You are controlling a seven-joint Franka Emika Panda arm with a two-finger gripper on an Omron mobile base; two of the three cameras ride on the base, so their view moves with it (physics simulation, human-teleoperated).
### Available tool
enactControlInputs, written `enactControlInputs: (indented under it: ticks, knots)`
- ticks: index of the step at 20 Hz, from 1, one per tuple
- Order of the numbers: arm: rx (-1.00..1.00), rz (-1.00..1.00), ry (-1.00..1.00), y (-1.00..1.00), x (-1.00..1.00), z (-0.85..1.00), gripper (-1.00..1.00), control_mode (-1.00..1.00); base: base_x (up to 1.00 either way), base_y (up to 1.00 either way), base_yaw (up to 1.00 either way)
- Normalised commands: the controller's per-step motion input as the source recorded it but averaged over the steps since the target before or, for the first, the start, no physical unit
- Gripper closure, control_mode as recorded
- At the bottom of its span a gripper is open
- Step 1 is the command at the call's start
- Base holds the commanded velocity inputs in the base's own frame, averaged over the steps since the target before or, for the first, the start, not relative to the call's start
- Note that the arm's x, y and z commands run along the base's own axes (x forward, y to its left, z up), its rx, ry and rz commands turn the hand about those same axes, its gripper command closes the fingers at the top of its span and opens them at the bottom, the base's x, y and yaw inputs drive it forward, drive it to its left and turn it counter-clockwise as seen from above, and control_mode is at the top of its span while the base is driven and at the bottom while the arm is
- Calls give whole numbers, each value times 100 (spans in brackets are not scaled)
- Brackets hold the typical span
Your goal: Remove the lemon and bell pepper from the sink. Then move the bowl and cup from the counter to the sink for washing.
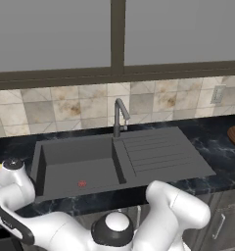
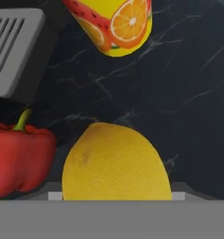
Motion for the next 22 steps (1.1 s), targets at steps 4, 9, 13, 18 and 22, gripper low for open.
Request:
enactControlInputs:
  ticks: [4, 9, 13, 18, 22]
  knots:
    - [0, 0, 0, 13, 8, -15, 100, -100, 0, 0, 0]
    - [0, 0, 1, 6, 1, -18, 100, -100, 0, 0, 0]
    - [0, 0, 1, 1, 0, -19, 100, -100, 0, 0, 0]
    - [0, 0, 3, 0, 0, -21, 100, -100, 0, 0, 0]
    - [0, 0, 2, 0, -1, -21, 100, -100, 0, 0, 0]
